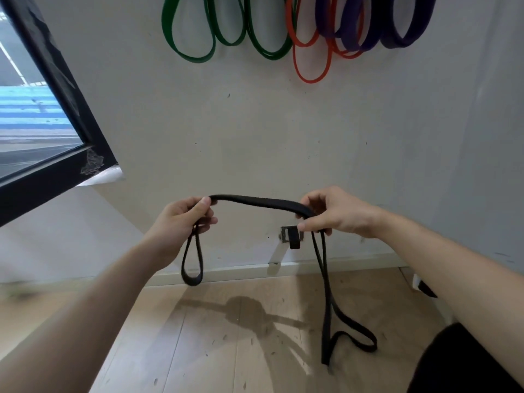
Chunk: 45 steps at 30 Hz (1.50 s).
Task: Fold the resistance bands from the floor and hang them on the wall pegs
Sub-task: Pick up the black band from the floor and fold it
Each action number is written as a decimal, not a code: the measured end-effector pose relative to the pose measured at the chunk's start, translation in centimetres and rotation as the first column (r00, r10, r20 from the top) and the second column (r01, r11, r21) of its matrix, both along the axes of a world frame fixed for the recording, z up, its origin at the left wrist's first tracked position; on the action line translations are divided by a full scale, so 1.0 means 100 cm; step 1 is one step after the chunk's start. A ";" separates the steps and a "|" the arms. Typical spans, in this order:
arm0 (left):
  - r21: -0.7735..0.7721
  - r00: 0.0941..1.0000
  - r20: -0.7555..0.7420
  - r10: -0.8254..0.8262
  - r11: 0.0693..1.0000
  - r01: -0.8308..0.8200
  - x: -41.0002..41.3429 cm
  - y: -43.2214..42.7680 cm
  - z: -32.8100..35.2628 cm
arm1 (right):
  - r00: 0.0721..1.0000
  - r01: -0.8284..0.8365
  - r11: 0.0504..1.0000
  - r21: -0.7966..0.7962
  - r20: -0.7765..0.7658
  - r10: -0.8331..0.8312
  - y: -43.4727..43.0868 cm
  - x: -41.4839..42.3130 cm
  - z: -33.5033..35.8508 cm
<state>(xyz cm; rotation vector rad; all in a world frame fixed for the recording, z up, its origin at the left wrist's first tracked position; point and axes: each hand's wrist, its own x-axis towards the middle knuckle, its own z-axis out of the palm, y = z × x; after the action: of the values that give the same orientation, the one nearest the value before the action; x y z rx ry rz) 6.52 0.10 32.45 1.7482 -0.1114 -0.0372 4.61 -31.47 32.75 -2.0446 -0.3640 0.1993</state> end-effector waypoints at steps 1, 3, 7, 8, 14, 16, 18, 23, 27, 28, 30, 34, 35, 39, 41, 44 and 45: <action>0.033 0.999 -0.041 -0.034 0.999 0.035 0.000 0.004 -0.005 | 1.000 0.011 1.000 0.019 0.015 -0.011 -0.001 -0.001 0.002; 0.090 0.993 -0.090 -0.080 0.992 0.088 0.000 0.009 -0.011 | 0.999 0.026 0.998 0.060 0.040 -0.028 0.000 -0.003 0.006; 0.180 0.966 -0.172 -0.191 0.958 0.222 -0.005 0.011 -0.011 | 0.994 0.072 0.980 0.186 0.066 -0.086 0.006 -0.006 0.008; 0.215 0.953 -0.197 -0.229 0.939 0.270 -0.007 0.010 -0.009 | 0.993 0.081 0.972 0.218 0.062 -0.097 0.008 -0.006 0.008; 0.230 0.915 -0.153 -0.373 0.887 0.400 -0.022 -0.026 0.001 | 0.999 0.001 0.968 0.250 0.040 -0.012 0.027 -0.014 0.011; 0.144 0.922 -0.094 -0.376 0.911 0.386 -0.028 -0.041 0.008 | 0.998 -0.049 0.977 0.207 0.050 0.040 0.033 -0.018 0.011; 0.092 0.926 -0.031 -0.377 0.921 0.378 -0.031 -0.053 0.012 | 0.996 -0.074 0.981 0.178 0.055 0.065 0.037 -0.020 0.010; 0.104 0.942 0.074 -0.328 0.942 0.320 -0.036 -0.063 0.018 | 0.992 -0.125 0.983 0.138 -0.003 0.126 0.043 -0.023 0.005; 0.069 0.951 0.128 -0.281 0.959 0.274 -0.037 -0.059 0.017 | 0.981 -0.165 0.982 0.096 -0.082 0.173 0.041 -0.021 0.000; 0.052 0.955 0.141 -0.261 0.965 0.256 -0.036 -0.057 0.017 | 0.980 -0.166 0.982 0.087 -0.093 0.174 0.041 -0.020 -0.002; 0.023 0.963 0.170 -0.208 0.978 0.208 -0.035 -0.052 0.019 | 0.979 -0.165 0.984 0.062 -0.113 0.171 0.039 -0.019 -0.005; -0.043 0.973 0.207 -0.105 0.992 0.116 -0.033 -0.044 0.022 | 0.979 -0.158 0.987 0.009 -0.131 0.158 0.035 -0.016 -0.009; -0.075 0.974 0.214 -0.071 0.993 0.089 -0.032 -0.042 0.024 | 0.981 -0.152 0.988 -0.015 -0.128 0.149 0.033 -0.016 -0.009; -0.149 0.973 0.229 0.032 0.989 0.002 -0.024 -0.028 0.025 | 0.991 -0.118 0.991 -0.061 -0.069 0.114 0.029 -0.016 -0.007; -0.125 0.976 0.210 0.057 0.992 -0.031 -0.020 -0.019 0.020 | 0.997 -0.077 0.996 -0.050 0.012 0.078 0.029 -0.017 -0.004; -0.051 0.989 0.142 0.051 0.998 -0.044 -0.017 -0.005 0.011 | 0.994 -0.041 0.999 0.016 0.105 0.039 0.028 -0.021 0.000; -0.031 0.993 0.115 0.025 0.999 -0.022 -0.017 -0.001 0.009 | 0.992 -0.036 0.998 0.048 0.120 0.030 0.028 -0.023 0.001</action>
<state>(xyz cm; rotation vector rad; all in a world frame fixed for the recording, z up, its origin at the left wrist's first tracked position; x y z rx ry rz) 4.82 0.01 33.34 1.7213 -0.1750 0.0827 2.34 -28.70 32.86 -2.0068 -0.4728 0.0874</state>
